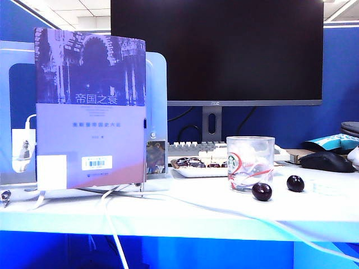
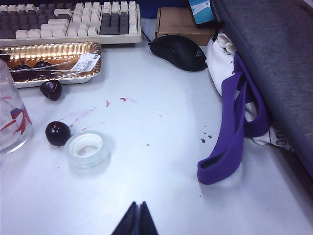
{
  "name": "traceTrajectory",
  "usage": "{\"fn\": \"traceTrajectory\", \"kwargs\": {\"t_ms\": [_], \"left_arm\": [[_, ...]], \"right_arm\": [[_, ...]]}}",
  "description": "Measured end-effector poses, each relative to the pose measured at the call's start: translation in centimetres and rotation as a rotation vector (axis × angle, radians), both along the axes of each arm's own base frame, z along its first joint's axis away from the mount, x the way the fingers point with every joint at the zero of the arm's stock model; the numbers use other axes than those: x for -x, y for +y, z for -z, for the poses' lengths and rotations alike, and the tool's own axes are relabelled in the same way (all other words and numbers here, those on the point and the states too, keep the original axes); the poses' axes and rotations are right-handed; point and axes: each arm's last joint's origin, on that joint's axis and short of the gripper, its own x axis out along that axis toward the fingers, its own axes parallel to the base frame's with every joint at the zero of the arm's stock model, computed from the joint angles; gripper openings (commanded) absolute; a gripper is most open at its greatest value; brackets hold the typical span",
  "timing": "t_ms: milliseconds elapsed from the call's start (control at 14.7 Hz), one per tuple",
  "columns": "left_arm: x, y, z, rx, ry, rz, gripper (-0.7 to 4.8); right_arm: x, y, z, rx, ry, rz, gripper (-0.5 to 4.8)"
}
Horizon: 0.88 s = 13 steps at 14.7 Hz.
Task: Pick up the cherry on the right side of the glass and put it inside the glass.
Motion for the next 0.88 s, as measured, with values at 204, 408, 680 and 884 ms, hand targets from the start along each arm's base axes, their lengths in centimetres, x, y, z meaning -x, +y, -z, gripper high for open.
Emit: {"fn": "traceTrajectory", "kwargs": {"t_ms": [204,408,680,884], "left_arm": [[0.0,0.0,0.0,0.000,0.000,0.000,-0.05],[0.0,0.0,0.0,0.000,0.000,0.000,-0.05],[0.0,0.0,0.0,0.000,0.000,0.000,-0.05],[0.0,0.0,0.0,0.000,0.000,0.000,-0.05]], "right_arm": [[0.0,0.0,0.0,0.000,0.000,0.000,-0.01],[0.0,0.0,0.0,-0.020,-0.006,0.004,-0.01],[0.7,0.0,-5.4,-0.346,-0.230,0.033,-0.01],[-0.5,0.2,-13.2,-0.332,-0.181,-0.030,-0.01]]}}
